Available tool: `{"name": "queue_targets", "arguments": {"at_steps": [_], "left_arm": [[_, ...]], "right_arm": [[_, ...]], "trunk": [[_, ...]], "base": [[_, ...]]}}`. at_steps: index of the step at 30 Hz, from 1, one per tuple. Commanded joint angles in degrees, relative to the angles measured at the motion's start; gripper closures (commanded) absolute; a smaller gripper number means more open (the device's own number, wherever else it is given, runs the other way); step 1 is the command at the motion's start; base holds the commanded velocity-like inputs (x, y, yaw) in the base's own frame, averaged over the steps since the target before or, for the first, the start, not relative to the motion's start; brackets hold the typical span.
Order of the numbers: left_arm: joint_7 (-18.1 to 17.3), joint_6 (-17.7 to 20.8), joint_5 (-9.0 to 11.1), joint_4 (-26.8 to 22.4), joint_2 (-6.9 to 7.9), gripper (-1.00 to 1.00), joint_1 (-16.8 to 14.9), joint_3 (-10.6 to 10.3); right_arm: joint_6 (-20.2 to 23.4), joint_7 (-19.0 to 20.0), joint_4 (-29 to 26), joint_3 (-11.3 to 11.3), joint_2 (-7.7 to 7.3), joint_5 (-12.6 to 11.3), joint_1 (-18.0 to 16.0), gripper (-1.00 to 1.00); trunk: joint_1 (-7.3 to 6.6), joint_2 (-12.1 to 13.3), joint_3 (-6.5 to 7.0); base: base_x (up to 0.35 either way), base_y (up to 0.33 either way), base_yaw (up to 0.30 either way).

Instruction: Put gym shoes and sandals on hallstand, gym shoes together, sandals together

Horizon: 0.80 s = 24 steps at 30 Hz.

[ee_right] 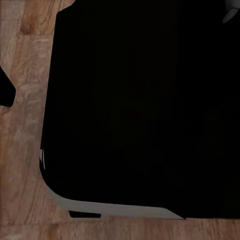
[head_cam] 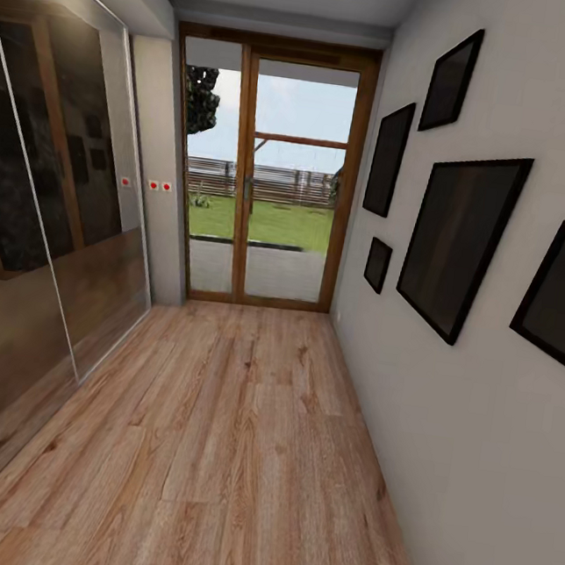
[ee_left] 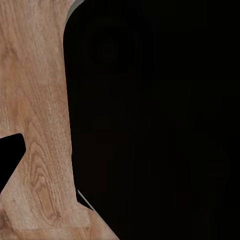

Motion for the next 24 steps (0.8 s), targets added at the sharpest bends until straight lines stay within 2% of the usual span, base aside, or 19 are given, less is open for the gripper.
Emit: {"name": "queue_targets", "arguments": {"at_steps": [1, 10, 24], "left_arm": [[-0.01, -0.02, -0.01, -0.05, 0.00, -1.00, 0.00, 0.01], [-0.01, -0.03, -0.01, -0.07, 0.00, -1.00, 0.00, 0.01], [-0.01, -0.03, 0.08, -0.07, -0.07, -1.00, 0.00, -0.16]], "right_arm": [[-0.13, -0.01, 0.01, 0.03, 0.01, 0.01, -0.04, -1.00], [-1.27, -0.07, -0.23, -0.09, -0.07, 0.00, -0.06, -1.00], [-5.73, -0.16, -2.18, -0.14, -0.69, 0.08, -0.07, -1.00]], "trunk": [[0.00, -0.03, -0.05], [0.00, -0.03, -0.05], [0.00, -0.03, -0.05]], "base": [[0.000, 0.000, 0.000], [0.000, 0.000, 0.000], [0.000, 0.000, 0.000]]}}
